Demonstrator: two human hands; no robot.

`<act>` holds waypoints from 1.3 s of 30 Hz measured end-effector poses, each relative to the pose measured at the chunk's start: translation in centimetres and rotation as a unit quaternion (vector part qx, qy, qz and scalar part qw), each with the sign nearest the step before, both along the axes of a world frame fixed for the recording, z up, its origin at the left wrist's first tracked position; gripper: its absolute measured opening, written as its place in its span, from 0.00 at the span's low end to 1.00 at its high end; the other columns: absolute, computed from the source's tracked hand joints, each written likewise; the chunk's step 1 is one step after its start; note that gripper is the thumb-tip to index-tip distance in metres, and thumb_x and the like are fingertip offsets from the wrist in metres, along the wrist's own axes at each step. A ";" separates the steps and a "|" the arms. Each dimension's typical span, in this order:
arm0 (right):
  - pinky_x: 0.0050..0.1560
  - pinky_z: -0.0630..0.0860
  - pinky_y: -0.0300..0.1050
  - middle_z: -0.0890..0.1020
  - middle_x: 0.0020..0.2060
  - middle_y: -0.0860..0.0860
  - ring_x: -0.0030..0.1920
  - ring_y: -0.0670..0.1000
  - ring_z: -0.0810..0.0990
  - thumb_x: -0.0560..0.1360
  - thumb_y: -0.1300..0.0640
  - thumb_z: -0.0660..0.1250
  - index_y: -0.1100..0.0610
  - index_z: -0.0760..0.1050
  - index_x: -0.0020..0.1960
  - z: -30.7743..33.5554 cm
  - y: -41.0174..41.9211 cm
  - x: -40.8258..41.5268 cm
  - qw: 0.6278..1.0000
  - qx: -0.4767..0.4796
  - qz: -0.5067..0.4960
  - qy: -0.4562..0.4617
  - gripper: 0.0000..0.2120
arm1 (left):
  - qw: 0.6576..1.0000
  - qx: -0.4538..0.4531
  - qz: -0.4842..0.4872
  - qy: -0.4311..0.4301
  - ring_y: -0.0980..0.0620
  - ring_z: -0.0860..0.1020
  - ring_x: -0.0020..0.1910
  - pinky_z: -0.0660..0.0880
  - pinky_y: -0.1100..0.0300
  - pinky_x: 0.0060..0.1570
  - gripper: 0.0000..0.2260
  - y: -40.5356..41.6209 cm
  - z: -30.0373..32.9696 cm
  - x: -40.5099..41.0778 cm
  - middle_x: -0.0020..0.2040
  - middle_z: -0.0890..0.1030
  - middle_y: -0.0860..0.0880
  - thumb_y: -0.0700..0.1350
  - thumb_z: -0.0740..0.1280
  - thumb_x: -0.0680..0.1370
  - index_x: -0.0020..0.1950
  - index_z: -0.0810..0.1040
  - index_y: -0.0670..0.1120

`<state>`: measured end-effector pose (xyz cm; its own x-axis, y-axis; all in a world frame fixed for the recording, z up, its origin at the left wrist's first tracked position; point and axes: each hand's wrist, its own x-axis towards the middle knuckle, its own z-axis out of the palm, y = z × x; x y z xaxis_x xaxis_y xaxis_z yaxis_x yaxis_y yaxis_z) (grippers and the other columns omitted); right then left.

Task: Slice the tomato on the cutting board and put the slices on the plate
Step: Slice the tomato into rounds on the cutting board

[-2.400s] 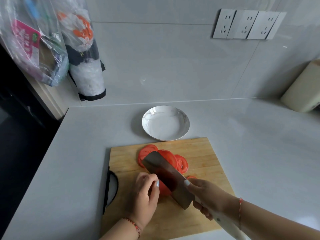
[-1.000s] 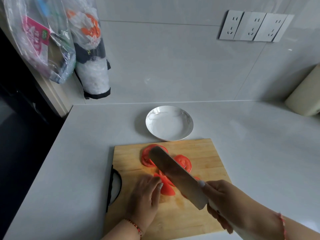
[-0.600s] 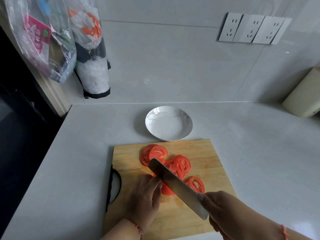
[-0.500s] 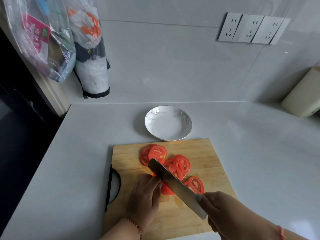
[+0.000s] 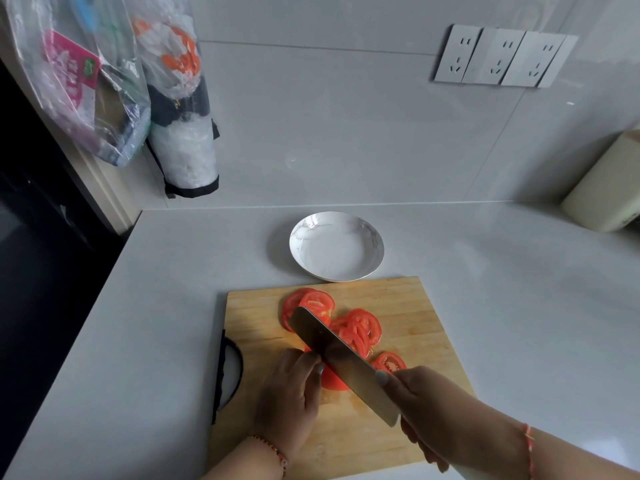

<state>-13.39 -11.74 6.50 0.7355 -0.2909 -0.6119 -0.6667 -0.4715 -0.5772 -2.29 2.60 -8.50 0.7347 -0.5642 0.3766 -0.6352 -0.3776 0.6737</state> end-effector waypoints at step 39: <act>0.23 0.73 0.37 0.74 0.30 0.53 0.20 0.44 0.71 0.80 0.43 0.49 0.63 0.73 0.50 -0.7 0.1 1.4 0.998 -0.049 0.041 -0.024 0.25 | 0.998 -0.028 -0.015 0.045 0.65 0.75 0.42 0.69 0.76 0.39 0.05 -0.1 -0.6 0.6 0.43 0.75 0.58 0.52 0.60 0.76 0.46 0.75 0.56</act>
<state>-12.03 -11.65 5.77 0.7864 -0.2860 -0.5475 -0.5972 -0.5784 -0.5556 -1.68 2.48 -9.11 0.7502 -0.5668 0.3405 -0.5813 -0.3199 0.7482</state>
